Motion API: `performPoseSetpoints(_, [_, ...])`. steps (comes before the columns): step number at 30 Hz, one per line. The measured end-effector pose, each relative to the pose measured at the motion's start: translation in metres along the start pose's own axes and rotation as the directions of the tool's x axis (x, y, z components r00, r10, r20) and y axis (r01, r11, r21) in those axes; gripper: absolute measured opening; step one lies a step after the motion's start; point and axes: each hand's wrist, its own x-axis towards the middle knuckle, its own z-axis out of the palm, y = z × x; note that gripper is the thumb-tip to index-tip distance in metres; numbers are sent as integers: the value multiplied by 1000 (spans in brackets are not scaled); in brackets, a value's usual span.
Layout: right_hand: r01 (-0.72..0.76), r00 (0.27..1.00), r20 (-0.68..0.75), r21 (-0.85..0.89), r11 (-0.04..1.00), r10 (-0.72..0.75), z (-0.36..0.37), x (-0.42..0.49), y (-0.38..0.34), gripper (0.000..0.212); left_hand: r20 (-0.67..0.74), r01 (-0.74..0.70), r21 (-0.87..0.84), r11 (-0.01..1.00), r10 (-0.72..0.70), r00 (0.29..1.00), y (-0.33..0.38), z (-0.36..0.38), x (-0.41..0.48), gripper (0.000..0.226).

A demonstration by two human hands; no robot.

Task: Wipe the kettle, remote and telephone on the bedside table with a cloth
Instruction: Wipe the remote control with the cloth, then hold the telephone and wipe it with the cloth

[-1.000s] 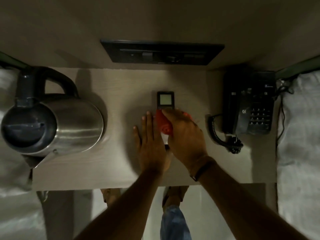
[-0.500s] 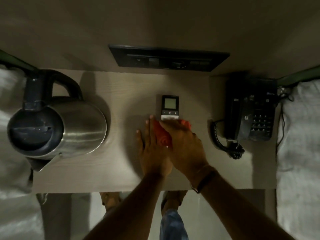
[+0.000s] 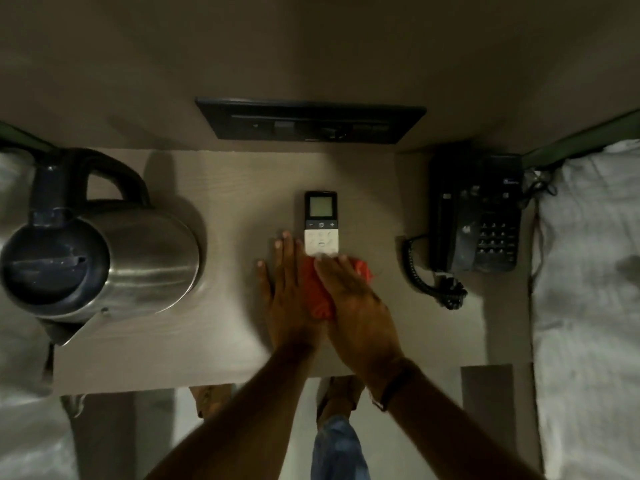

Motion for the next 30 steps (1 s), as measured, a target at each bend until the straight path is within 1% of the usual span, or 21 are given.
performPoseSetpoints(2, [-23,999,43,150,988,17,-19,-8,2,54,-6,-18,-9,1000,18,1000,-3,2,-1,90])
performPoseSetpoints(4, [-82,993,110,381,921,43,-50,-20,6,45,-7,-42,-15,999,42,999,-7,3,-2,91])
performPoseSetpoints(5, [-111,990,130,460,881,57,-70,-29,10,43,1,-41,-38,998,41,999,-9,2,-2,98])
performPoseSetpoints(6, [-131,989,132,509,851,74,-89,-41,15,44,15,-29,-80,996,30,999,-8,-2,-3,110])
performPoseSetpoints(8, [-123,990,15,558,821,138,-124,-62,37,54,22,-34,-176,984,39,999,7,-12,-7,134])
performPoseSetpoints(9, [-106,981,-68,596,796,181,-142,-69,51,58,11,-80,-226,971,84,996,24,-18,-9,139])
performPoseSetpoints(10, [-96,959,-139,663,743,248,-161,-72,67,59,-4,-143,-286,947,149,989,45,-23,-11,140])
performPoseSetpoints(11, [-93,922,-196,727,681,335,-178,-71,87,52,-14,-204,-358,911,213,977,71,-25,-11,139])
performPoseSetpoints(12, [-94,875,-248,757,647,417,-193,-64,108,43,-16,-240,-431,870,258,966,97,-27,-8,139])
performPoseSetpoints(13, [-103,827,-294,758,644,479,-206,-53,129,35,-8,-244,-493,835,277,961,123,-29,0,141])
performPoseSetpoints(14, [-121,795,-312,758,641,519,-215,-39,148,30,20,-219,-545,810,273,962,146,-30,10,146])
performPoseSetpoints(15, [-135,781,-315,758,638,539,-222,-25,164,29,66,-175,-588,789,263,963,167,-30,21,153])
performPoseSetpoints(17, [-152,794,-277,772,617,541,-223,-3,186,34,136,-108,-632,767,247,959,194,-26,41,166])
performPoseSetpoints(18, [-170,808,-248,770,615,534,-219,4,192,37,145,-98,-631,770,241,960,201,-22,47,168])
performPoseSetpoints(20, [-220,821,-199,755,617,536,-206,10,200,38,147,-99,-591,801,228,963,209,-10,48,166])
performPoseSetpoints(22, [-257,800,-177,762,594,573,-194,9,203,42,121,-78,-560,825,174,977,210,0,38,161])
performPoseSetpoints(24, [-288,776,-151,779,557,612,-183,3,207,46,72,-46,-573,818,106,992,203,10,27,153])
performPoseSetpoints(27, [-346,751,-114,770,535,650,-169,-11,211,44,32,-76,-547,834,112,993,187,16,10,151])
performPoseSetpoints(28, [-357,752,-111,760,543,650,-167,-16,210,43,18,-93,-525,846,121,993,184,17,6,150])
performPoseSetpoints(29, [-349,759,-137,740,575,637,-166,-21,207,42,8,-104,-499,860,125,992,183,19,4,149])
performPoseSetpoints(30, [-313,770,-210,698,644,602,-168,-24,201,41,6,-105,-468,877,122,993,183,20,2,149])
